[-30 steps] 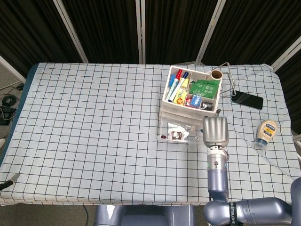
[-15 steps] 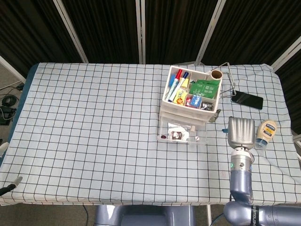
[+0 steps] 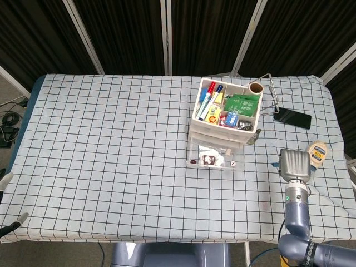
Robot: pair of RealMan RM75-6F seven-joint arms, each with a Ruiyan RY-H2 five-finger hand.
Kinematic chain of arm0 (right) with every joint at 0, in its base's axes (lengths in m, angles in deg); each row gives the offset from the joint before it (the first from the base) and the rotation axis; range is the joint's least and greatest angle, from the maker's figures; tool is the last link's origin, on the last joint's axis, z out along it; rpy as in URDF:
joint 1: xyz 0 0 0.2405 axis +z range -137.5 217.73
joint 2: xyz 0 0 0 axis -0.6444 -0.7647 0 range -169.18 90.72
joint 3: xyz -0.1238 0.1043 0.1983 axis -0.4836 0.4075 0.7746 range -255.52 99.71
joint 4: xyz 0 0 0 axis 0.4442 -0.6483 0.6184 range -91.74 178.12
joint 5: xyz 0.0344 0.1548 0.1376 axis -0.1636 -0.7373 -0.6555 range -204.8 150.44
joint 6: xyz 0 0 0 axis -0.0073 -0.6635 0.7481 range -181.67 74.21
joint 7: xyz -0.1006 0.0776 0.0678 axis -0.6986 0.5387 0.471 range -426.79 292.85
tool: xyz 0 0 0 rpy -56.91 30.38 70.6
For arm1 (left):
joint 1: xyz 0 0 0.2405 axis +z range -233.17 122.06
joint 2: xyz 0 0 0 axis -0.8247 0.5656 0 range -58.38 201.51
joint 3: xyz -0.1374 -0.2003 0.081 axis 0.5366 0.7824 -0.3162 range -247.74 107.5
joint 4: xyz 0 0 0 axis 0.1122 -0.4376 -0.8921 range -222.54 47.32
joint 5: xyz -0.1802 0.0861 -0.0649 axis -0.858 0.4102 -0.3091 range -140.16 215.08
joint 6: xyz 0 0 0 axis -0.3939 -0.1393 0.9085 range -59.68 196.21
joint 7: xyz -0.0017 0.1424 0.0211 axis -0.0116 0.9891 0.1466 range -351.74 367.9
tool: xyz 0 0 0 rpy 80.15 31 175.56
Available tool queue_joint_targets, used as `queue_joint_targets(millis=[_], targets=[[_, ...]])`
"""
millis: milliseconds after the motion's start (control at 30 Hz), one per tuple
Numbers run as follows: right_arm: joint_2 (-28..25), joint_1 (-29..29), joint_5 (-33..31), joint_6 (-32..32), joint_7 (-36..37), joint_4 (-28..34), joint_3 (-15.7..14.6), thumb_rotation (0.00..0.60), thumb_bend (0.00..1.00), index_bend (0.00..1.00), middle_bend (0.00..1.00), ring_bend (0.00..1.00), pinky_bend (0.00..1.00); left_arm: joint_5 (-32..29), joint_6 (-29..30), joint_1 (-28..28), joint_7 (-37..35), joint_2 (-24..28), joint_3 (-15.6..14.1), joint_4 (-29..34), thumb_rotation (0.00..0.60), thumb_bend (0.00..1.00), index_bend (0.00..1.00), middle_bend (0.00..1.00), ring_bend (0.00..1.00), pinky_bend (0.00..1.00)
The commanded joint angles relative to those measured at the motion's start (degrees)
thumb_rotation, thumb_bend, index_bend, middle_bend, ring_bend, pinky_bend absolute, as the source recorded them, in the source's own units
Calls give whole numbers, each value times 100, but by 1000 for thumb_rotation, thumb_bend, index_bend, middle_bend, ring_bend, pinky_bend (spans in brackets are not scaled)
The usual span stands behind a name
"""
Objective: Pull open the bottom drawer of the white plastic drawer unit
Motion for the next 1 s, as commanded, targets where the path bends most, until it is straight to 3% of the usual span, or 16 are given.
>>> queue_joint_targets(millis=[33,433,567,633,733,800,1000], targets=[[209,-86,-20,269,169,-423,-51,600,422,558,1000,1000,929,-18,-28,-8,10,-2,5,3,600,21,0,0,0,0],[470,-200,-14,588,337,-1114,-83,600,321,458,1000,1000,918,-92,-166,-51,88,-18,18,36,600,21,0,0,0,0],[442,-268,75,631,490,-1099,-64,600,304,422,974,983,859,-98,-164,-50,80,-19,22,40,600,21,0,0,0,0],[377,-322,244,609,642,-1041,-58,600,298,390,883,908,794,-113,-159,-49,61,-20,31,34,600,21,0,0,0,0],[219,-460,657,517,1019,-882,-73,600,282,320,648,717,686,-165,-188,-63,23,-27,52,15,600,21,0,0,0,0],[95,-602,1022,397,1396,-772,-84,600,255,275,470,557,560,-216,-235,-86,12,-36,72,4,600,20,0,0,0,0],[-157,-1136,2593,-139,2896,-801,-312,600,199,125,70,103,197,-391,-488,-199,109,-114,126,-58,600,19,0,0,0,0]])
